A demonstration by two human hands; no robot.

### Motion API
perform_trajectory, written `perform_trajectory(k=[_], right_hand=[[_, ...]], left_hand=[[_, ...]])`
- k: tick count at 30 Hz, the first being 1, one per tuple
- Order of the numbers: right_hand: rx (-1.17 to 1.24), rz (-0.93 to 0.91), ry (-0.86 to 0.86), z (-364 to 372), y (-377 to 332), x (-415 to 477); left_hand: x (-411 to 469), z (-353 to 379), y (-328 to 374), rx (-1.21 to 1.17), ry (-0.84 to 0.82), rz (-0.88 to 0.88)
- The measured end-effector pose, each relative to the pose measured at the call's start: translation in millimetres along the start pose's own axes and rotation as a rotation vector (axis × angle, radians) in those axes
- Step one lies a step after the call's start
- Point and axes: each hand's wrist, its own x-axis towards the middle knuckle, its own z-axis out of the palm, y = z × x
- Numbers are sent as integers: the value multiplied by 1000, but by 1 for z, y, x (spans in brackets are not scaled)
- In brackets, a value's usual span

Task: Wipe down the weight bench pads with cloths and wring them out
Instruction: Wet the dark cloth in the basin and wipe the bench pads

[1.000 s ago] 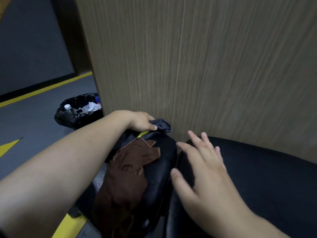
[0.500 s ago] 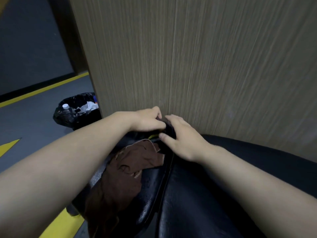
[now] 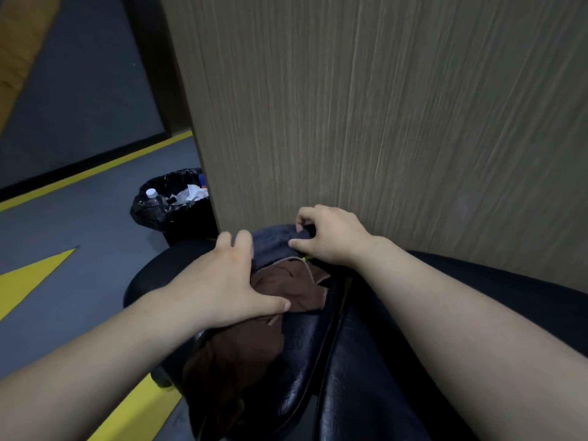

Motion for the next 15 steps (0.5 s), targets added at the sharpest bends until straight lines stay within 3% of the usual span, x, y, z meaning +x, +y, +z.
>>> perform_trajectory(k=[11,15], right_hand=[[-515,-60,-180,-34,-13,-13],[-516,5,-137,-37,-28,-26]], left_hand=[[29,-3,-51,4,92,116],[48,-5,-70,35,132,152]])
